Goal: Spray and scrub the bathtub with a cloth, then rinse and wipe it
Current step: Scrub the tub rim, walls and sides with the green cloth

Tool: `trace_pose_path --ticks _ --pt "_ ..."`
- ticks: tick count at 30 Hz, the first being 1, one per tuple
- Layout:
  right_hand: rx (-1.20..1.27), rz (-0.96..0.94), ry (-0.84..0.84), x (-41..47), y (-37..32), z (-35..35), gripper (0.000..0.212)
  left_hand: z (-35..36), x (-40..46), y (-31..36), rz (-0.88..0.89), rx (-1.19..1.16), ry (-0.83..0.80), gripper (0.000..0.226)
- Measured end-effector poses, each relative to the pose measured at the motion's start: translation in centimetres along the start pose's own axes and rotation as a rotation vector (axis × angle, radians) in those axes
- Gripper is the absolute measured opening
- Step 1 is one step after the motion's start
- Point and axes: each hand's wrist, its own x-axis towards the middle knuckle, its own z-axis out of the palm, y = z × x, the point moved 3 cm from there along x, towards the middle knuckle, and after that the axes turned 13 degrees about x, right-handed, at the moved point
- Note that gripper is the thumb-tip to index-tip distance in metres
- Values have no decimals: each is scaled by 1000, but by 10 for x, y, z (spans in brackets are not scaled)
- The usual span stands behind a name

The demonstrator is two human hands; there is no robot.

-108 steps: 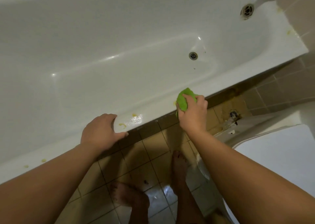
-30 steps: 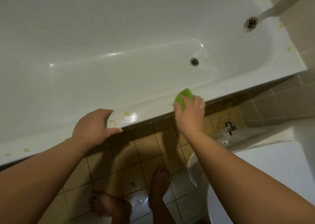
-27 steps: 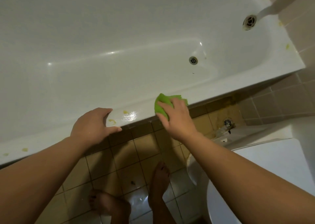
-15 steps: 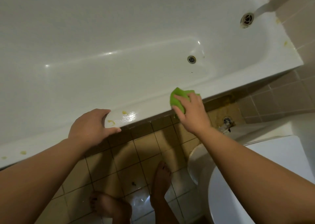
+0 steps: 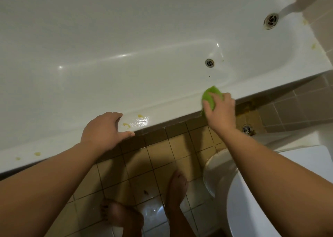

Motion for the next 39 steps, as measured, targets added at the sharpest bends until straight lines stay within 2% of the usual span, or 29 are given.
trace_pose_path --ticks 2,4,7,9,11,15,19,23,26,28,32,36,37,39 --pt "44 151 124 6 2 -2 49 1 -1 1 -1 0 9 87" --pt "17 161 129 -2 -19 10 47 1 -1 1 -1 2 8 87" --pt "-50 -136 -61 -28 -55 34 44 2 -1 1 -5 2 14 89" --pt "-75 -333 -202 -37 -55 41 46 2 -1 0 -10 4 13 90" --pt "-104 -375 -240 -22 -43 29 46 2 -1 1 -12 10 9 90" --pt "-168 -62 -34 17 -9 -6 48 1 -1 4 -10 33 9 91" --pt "-204 -17 -21 -4 19 -20 49 0 -1 5 -18 43 -8 93" --pt "-66 180 124 -22 49 -35 47 1 1 5 -24 36 -19 91" --pt "67 253 218 -4 37 -31 51 2 3 6 -19 36 -21 89" --pt "47 202 170 5 10 -16 50 4 4 6 -23 37 -25 90" --pt "-103 -62 16 -14 -50 25 42 6 4 8 -26 50 -16 92" --pt "-93 -345 -237 -33 -56 38 51 6 4 6 -29 46 -20 93" --pt "-100 -360 -259 -27 -49 33 51 5 4 6 -30 42 -21 93" --pt "-103 -259 -165 -10 -34 24 49 5 4 6 -25 28 -18 90"
